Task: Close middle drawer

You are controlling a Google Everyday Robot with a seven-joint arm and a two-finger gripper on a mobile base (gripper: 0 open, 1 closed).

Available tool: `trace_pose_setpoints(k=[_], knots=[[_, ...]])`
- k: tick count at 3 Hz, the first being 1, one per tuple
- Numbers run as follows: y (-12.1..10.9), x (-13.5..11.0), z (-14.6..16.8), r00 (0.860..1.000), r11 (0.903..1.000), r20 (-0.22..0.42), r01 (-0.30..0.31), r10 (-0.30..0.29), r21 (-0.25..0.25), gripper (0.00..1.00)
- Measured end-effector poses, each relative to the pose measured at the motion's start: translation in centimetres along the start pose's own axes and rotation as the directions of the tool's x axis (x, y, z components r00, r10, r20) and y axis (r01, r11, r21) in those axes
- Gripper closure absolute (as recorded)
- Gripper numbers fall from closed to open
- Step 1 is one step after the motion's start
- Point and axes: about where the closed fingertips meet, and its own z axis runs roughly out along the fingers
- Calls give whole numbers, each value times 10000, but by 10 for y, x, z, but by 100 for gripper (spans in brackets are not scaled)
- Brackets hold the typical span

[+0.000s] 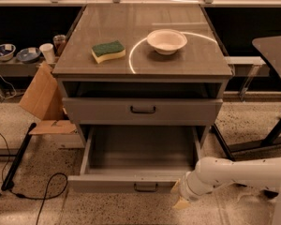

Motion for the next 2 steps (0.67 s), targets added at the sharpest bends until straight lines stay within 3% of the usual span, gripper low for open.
trace_pose_setpoints(k=[1,2], knots=[[0,1,0,10000,10000,4,-33,33,-2,0],[0,4,-1,9998,9998,62,-177,176,33,0]])
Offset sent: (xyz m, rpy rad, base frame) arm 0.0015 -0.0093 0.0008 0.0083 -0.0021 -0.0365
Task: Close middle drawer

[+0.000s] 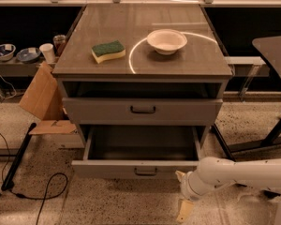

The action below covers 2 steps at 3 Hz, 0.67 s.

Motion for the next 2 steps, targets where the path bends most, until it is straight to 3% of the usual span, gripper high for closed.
trace_pose_setpoints(k=[1,2], knots=[[0,0,0,10000,10000,18,-29,29,-1,0],[0,0,0,10000,10000,38,-29,29,11,18]])
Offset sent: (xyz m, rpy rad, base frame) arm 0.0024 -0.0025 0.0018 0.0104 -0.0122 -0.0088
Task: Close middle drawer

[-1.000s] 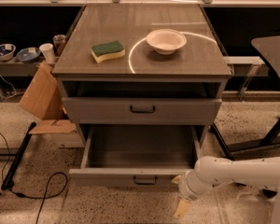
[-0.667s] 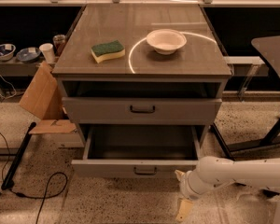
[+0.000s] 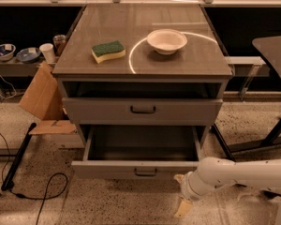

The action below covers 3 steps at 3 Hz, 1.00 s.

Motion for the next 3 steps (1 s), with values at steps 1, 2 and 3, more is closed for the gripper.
trace_pose_setpoints(k=[1,2,3], knots=[[0,0,-1,10000,10000,17,5,-5,27,49],[-1,0,-1,10000,10000,16,6,-6,29,72],[-15,-8,-5,9998,9997,-107,161,-159,186,100]])
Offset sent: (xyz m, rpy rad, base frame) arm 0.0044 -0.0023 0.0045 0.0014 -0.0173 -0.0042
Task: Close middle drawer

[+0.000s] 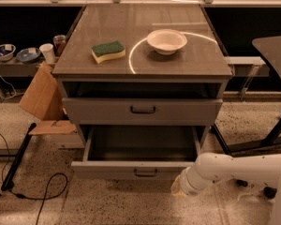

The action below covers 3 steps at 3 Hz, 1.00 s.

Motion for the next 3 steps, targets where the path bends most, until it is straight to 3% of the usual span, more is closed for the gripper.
trace_pose_setpoints(k=[3], knots=[[-41,-16,11,9996,9999,-269,110,-109,38,100]])
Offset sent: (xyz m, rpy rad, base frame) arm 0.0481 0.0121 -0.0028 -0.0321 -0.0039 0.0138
